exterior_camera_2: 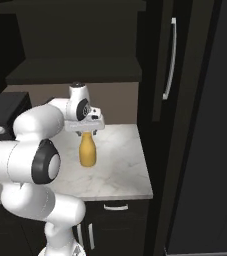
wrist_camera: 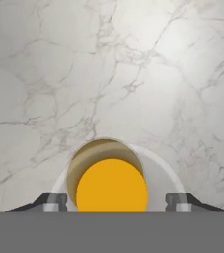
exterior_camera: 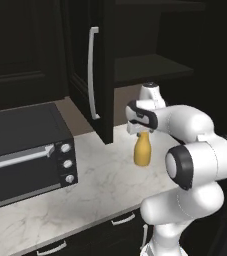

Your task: There is a tray on the dining counter. Grab the cup, mug, and pitcher and place them on the tray. The pitcher may be placed next to the tray if it cannot fit the tray.

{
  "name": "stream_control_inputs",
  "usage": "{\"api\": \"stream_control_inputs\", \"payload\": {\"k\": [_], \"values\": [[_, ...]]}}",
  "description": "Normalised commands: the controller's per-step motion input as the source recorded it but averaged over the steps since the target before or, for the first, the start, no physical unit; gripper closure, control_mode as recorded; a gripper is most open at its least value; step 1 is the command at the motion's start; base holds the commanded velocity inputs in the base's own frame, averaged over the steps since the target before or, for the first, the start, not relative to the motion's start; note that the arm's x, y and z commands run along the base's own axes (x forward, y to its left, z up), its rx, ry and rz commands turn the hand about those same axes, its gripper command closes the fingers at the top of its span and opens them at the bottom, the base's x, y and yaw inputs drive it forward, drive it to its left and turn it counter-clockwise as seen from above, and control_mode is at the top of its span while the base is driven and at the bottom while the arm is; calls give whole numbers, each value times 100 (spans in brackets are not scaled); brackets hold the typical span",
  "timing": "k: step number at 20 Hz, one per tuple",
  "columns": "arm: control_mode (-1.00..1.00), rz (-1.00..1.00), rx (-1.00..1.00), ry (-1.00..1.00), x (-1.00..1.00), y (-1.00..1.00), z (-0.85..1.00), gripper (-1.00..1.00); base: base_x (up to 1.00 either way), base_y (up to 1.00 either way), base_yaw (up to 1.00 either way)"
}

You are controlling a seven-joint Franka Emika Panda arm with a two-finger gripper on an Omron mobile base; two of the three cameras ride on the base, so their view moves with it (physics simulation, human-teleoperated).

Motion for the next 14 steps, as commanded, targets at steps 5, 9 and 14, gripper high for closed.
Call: {"api": "stream_control_inputs", "payload": {"k": [5,9,14], "values": [[-100,0,0,0,-14,0,-18,100,0,0,0],[-100,-1,0,0,-35,0,-3,100,0,0,0],[-100,-2,2,-8,-68,0,15,100,0,0,0]]}}
